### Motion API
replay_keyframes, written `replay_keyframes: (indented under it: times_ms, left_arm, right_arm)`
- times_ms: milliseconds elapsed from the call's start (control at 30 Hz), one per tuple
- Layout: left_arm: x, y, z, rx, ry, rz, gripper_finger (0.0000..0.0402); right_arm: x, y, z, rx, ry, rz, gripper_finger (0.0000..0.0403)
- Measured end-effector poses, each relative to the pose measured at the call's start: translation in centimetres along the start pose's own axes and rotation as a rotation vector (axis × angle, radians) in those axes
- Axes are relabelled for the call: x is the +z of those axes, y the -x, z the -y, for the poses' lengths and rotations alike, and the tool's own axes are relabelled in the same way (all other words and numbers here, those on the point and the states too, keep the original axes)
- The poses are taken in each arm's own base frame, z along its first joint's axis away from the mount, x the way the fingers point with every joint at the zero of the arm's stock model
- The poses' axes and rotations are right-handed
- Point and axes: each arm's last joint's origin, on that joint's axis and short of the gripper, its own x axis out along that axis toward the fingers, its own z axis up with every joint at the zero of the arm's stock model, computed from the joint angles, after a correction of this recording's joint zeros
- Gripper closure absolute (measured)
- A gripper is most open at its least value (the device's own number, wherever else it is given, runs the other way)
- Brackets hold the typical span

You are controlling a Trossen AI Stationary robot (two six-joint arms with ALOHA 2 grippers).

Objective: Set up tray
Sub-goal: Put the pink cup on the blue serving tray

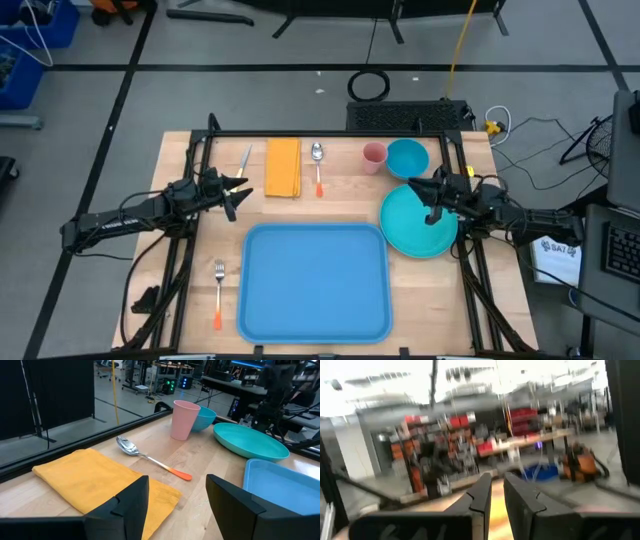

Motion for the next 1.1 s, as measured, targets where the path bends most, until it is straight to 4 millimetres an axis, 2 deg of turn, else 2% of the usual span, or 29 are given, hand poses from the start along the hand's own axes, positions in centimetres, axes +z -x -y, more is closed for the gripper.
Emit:
replay_keyframes:
  times_ms: [67,100,233,333,467,600,700,867,1000,1100]
  left_arm:
    - [0.0,0.0,0.0,-0.001,0.001,0.005,0.0199]
    - [0.1,0.0,0.0,-0.002,0.001,0.007,0.0199]
    - [0.2,0.0,0.0,-0.005,0.004,0.027,0.0199]
    - [0.3,0.0,0.1,-0.009,0.007,0.042,0.0199]
    - [0.3,0.0,0.1,-0.009,0.007,0.042,0.0199]
    - [0.4,0.0,0.1,-0.010,0.007,0.044,0.0199]
    - [0.4,0.0,0.1,-0.010,0.007,0.045,0.0199]
    - [0.4,0.0,0.1,-0.010,0.007,0.046,0.0199]
    - [0.4,0.0,0.1,-0.011,0.008,0.047,0.0199]
    - [0.4,0.0,0.1,-0.011,0.008,0.047,0.0199]
  right_arm:
    - [0.3,-0.2,0.0,-0.020,-0.017,0.029,0.0358]
    - [0.2,-0.5,0.0,-0.060,-0.009,-0.013,0.0358]
    - [3.0,-2.7,0.0,-0.345,0.058,-0.212,0.0358]
    - [4.9,-5.8,0.0,-0.499,0.138,-0.413,0.0358]
    - [7.4,-11.6,1.3,-0.684,0.212,-0.712,0.0358]
    - [7.2,-16.5,4.1,-0.747,0.210,-1.050,0.0358]
    - [6.9,-19.0,5.6,-0.749,0.208,-1.131,0.0358]
    - [6.6,-20.6,7.1,-0.780,0.214,-1.133,0.0358]
    - [6.6,-20.6,8.2,-0.849,0.150,-1.105,0.0356]
    - [6.0,-20.3,9.0,-0.881,0.121,-1.155,0.0346]
